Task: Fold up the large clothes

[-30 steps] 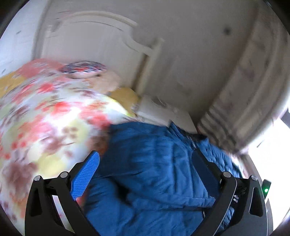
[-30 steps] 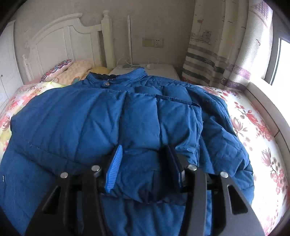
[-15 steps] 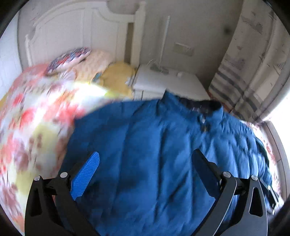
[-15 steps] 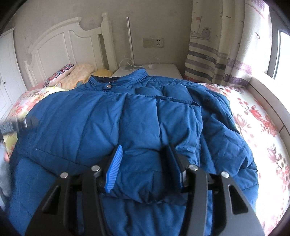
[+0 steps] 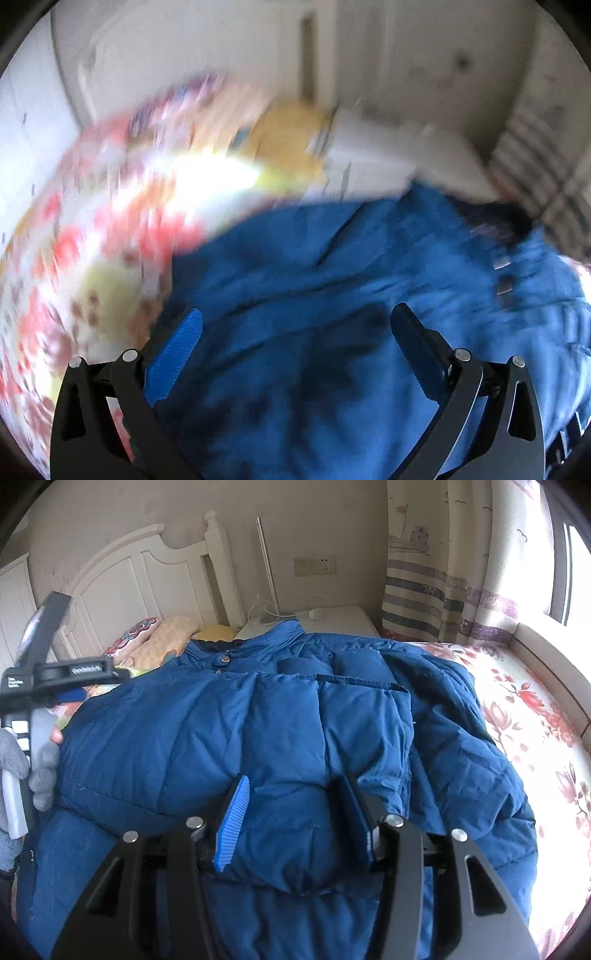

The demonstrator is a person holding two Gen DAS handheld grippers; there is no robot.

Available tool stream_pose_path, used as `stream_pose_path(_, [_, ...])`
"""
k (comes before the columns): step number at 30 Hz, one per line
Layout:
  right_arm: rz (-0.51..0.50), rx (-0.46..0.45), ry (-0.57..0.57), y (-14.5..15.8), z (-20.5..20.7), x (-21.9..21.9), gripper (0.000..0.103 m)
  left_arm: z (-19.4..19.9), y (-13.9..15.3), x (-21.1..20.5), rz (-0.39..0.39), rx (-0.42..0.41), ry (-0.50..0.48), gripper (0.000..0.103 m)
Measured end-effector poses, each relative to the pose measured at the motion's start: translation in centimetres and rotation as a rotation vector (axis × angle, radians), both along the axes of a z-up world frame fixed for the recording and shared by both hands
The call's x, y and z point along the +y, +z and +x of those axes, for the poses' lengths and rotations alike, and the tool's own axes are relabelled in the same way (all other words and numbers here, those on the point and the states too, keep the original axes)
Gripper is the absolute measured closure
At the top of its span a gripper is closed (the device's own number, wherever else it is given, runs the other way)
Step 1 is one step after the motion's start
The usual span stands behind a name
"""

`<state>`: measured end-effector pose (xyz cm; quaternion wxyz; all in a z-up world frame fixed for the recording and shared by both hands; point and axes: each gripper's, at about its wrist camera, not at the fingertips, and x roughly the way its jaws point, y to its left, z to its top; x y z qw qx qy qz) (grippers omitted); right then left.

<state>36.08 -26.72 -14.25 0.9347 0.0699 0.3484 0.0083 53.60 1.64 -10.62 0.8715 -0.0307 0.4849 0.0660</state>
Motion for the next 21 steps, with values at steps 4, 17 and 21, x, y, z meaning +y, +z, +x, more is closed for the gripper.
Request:
stream_pose_path(4, [0.006,-0.003,0.003,0.0,0.0,0.1,0.052,-2.1,0.9,-0.1,-0.008,-0.061,-0.036,0.005])
stream_pose_path(17, [-0.012,-0.006,0.004,0.1,-0.1,0.2,0.051,-10.5,-1.7,-6.2,0.09,-0.175,-0.266,0.004])
stream_pose_path(21, [-0.036,0.008,0.013,0.5,-0.1,0.8,0.046,-10.3,-1.7,-5.8,0.067,-0.171,-0.268,0.004])
